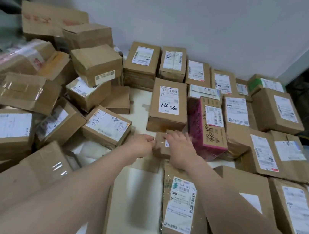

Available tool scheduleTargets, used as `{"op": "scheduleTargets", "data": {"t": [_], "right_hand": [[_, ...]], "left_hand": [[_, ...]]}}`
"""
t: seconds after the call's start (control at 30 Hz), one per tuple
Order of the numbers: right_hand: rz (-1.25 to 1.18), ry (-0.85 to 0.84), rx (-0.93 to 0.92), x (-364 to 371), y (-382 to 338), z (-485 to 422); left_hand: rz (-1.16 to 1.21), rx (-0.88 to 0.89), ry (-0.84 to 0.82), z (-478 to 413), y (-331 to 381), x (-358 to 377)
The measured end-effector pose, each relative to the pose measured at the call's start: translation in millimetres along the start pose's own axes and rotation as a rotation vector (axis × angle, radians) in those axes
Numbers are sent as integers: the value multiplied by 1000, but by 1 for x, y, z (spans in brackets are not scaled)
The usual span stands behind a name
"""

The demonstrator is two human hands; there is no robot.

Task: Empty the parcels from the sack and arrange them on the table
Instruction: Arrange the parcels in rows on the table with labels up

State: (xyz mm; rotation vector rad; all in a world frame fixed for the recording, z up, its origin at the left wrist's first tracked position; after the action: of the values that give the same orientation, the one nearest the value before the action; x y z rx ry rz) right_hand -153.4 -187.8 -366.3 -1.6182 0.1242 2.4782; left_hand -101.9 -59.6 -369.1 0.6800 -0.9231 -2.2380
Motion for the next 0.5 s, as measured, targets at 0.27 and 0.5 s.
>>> {"op": "scheduleTargets", "data": {"t": [0.27, 0.5], "right_hand": [[-431, 255, 59, -39, -32, -47], [-527, -115, -26, -8, -105, -64]], "left_hand": [[-330, -20, 813, -13, 21, -85], [-497, -254, 599, -26, -12, -116]]}}
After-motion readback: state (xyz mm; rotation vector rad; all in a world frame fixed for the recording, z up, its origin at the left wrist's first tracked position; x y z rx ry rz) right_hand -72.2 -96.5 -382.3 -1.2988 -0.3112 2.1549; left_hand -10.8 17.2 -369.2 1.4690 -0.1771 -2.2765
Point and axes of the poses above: each hand's wrist, its own z-axis away from the middle knuckle, its own x-axis out of the palm, y = z × x, the point moved 5 cm from there along -z, towards the middle knuckle, and after that the axes turned 4 degrees about z, right-handed, at the moved point
